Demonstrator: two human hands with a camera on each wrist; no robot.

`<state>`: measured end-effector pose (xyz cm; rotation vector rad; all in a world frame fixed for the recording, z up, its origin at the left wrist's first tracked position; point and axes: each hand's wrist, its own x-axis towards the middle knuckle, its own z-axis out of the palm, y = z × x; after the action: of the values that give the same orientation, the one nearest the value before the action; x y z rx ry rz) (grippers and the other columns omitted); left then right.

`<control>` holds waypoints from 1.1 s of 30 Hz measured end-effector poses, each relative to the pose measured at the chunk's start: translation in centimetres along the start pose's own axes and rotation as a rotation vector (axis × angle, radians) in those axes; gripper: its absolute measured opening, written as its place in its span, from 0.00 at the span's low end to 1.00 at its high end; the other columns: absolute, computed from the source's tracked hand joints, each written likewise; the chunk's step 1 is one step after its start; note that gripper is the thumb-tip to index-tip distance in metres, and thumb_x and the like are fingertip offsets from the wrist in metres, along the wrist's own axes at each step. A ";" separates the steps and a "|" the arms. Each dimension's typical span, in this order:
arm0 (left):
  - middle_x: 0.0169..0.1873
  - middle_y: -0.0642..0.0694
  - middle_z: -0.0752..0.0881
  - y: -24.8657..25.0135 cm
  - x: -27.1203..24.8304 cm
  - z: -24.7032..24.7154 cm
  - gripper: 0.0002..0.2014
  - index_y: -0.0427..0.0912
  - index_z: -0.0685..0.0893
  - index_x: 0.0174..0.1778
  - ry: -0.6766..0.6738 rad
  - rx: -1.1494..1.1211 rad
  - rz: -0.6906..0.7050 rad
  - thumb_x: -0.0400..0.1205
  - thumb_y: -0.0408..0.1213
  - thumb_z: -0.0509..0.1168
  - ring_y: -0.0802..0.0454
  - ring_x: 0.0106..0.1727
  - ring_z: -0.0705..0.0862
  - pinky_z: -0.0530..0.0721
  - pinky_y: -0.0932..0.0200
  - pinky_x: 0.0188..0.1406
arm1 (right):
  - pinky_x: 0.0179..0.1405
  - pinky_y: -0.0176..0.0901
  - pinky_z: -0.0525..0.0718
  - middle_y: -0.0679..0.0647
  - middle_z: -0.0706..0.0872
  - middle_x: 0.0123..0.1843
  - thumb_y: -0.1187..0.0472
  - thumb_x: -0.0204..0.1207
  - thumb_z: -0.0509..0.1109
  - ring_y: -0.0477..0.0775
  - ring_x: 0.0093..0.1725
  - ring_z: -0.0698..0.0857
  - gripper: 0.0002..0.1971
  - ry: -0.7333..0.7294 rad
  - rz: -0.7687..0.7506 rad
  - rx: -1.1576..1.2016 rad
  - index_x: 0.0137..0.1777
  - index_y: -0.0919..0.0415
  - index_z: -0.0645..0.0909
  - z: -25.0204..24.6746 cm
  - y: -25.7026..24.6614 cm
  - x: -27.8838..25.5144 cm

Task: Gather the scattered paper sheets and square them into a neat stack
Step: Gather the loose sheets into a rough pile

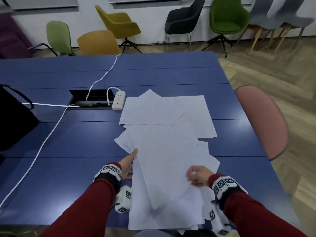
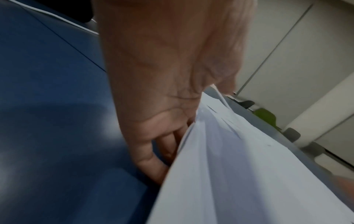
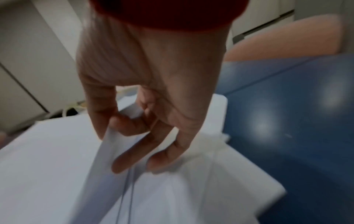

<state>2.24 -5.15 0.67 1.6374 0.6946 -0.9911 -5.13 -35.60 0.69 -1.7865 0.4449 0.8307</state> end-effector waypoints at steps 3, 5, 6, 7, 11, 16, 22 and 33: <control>0.41 0.46 0.90 -0.1 0.7 0.8 0.56 0.40 0.79 0.68 0.031 0.124 0.053 0.46 0.68 0.79 0.49 0.40 0.88 0.86 0.58 0.39 | 0.29 0.32 0.79 0.48 0.85 0.26 0.68 0.72 0.71 0.44 0.30 0.85 0.07 -0.165 0.033 -0.098 0.42 0.54 0.81 0.5 -0.5 -0.4; 0.52 0.43 0.89 0.2 1.9 1.2 0.61 0.37 0.75 0.72 0.150 0.201 0.048 0.45 0.70 0.77 0.44 0.50 0.88 0.87 0.53 0.52 | 0.34 0.36 0.81 0.48 0.84 0.35 0.66 0.71 0.71 0.50 0.40 0.85 0.13 -0.224 0.026 -0.197 0.52 0.50 0.81 0.2 -2.2 0.2; 0.63 0.41 0.85 0.5 1.8 1.5 0.60 0.36 0.73 0.74 0.205 0.249 0.053 0.49 0.71 0.75 0.42 0.61 0.85 0.83 0.50 0.64 | 0.36 0.39 0.82 0.50 0.82 0.42 0.65 0.70 0.70 0.53 0.45 0.83 0.17 -0.168 0.002 -0.264 0.57 0.48 0.79 0.0 -2.8 0.6; 0.71 0.40 0.78 0.8 1.3 2.0 0.59 0.36 0.70 0.76 0.247 0.290 0.042 0.54 0.70 0.74 0.41 0.69 0.79 0.78 0.48 0.71 | 0.40 0.41 0.82 0.52 0.78 0.50 0.64 0.69 0.70 0.56 0.48 0.82 0.21 -0.030 -0.012 -0.334 0.60 0.46 0.77 -0.6 -3.0 1.2; 0.80 0.39 0.65 1.3 -0.1 3.9 0.54 0.36 0.58 0.81 0.333 0.333 0.006 0.66 0.63 0.72 0.40 0.79 0.68 0.67 0.50 0.77 | 0.59 0.49 0.77 0.60 0.67 0.66 0.63 0.67 0.69 0.66 0.58 0.79 0.25 0.730 0.194 -0.251 0.65 0.55 0.70 -2.8 -1.3 1.5; 0.75 0.41 0.73 0.9 0.2 4.5 0.37 0.32 0.66 0.77 0.399 0.405 0.067 0.76 0.44 0.71 0.42 0.75 0.74 0.69 0.57 0.76 | 0.69 0.52 0.71 0.69 0.67 0.75 0.63 0.74 0.67 0.66 0.74 0.70 0.31 0.695 0.382 -0.103 0.76 0.69 0.62 -2.6 0.5 0.3; 0.59 0.45 0.75 1.5 0.2 3.4 0.09 0.41 0.71 0.59 0.290 0.579 0.094 0.83 0.32 0.58 0.49 0.60 0.74 0.70 0.64 0.56 | 0.44 0.49 0.80 0.67 0.81 0.43 0.75 0.72 0.60 0.64 0.44 0.78 0.06 0.769 0.129 -0.041 0.37 0.68 0.75 -2.5 -1.6 2.4; 0.69 0.44 0.78 2.1 0.4 0.6 0.37 0.34 0.74 0.72 0.198 0.339 0.124 0.70 0.49 0.75 0.45 0.69 0.77 0.73 0.56 0.70 | 0.59 0.52 0.84 0.63 0.87 0.57 0.77 0.70 0.58 0.64 0.56 0.86 0.21 0.443 -0.084 -0.142 0.53 0.59 0.86 -0.4 -1.0 5.3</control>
<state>4.05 -6.31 1.28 2.0710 0.5671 -0.8993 -0.70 -35.13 -2.45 -2.1121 0.6032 0.4107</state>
